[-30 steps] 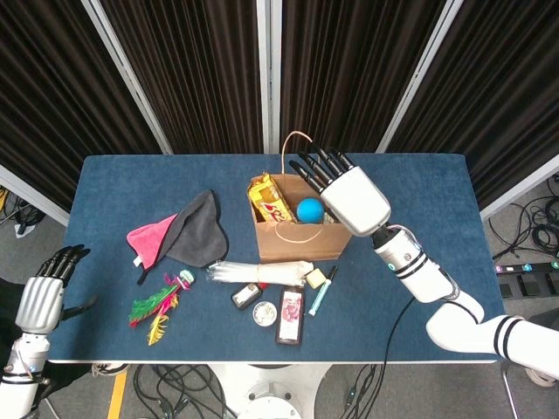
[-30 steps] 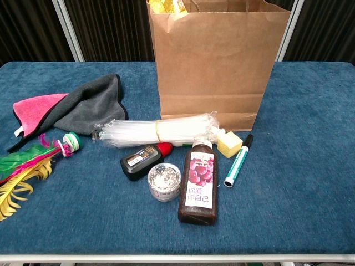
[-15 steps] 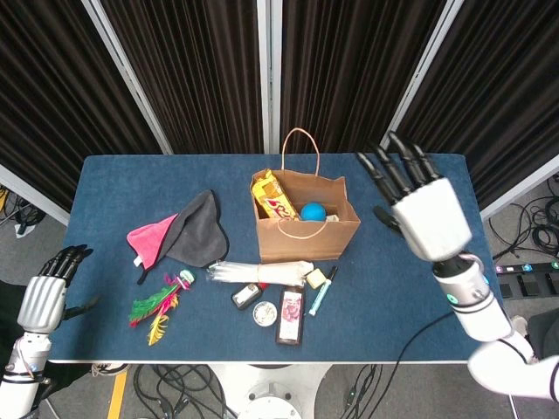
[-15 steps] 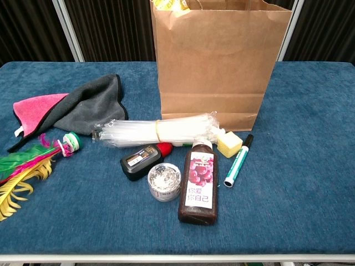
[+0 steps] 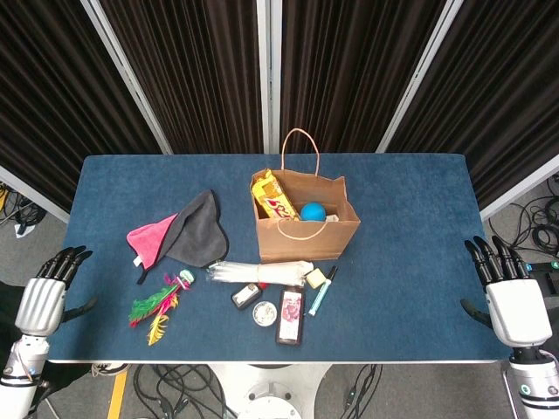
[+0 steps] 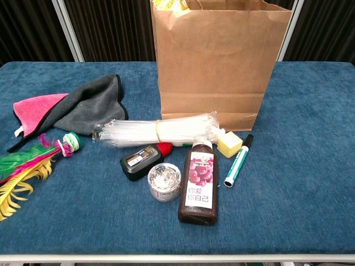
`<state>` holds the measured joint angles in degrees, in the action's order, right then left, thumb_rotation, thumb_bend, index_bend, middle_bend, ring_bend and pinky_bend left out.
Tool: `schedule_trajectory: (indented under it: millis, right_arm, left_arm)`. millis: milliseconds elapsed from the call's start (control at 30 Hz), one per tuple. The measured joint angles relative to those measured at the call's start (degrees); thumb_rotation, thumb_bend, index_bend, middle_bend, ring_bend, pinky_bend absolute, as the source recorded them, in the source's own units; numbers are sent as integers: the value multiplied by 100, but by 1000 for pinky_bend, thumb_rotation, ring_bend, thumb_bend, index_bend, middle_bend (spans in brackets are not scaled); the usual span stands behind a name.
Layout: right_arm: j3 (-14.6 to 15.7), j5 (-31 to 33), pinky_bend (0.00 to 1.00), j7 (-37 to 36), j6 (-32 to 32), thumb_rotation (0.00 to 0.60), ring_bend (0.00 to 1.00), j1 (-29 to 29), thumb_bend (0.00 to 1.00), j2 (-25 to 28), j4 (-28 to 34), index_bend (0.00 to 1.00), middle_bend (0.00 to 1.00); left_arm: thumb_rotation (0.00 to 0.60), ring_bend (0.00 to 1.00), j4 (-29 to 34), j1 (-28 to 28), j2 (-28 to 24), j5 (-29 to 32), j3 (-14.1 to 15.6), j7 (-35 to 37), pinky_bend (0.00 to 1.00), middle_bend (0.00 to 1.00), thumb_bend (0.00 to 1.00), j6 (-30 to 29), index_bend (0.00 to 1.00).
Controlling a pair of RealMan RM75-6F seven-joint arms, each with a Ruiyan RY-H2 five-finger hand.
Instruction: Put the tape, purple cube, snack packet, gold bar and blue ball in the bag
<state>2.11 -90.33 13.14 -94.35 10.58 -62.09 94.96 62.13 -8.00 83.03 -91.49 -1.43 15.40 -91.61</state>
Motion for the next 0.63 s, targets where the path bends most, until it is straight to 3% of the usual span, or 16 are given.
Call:
schedule_trajectory:
  millis: [233,633]
  right_arm:
    - [-68,-243,149,-466,23,600,0,-51,0,-1098,-1604,0,76]
    - [-341,-80,149,-407,316,600,0,-82,0,-1454,-1946,0,73]
  left_arm:
    - [600,158,141,51,-3,-8,14,-142,250,256,224,-69,223]
    - [600,158,223,14,-74,-38,13,-136,250,256,225,-23,223]
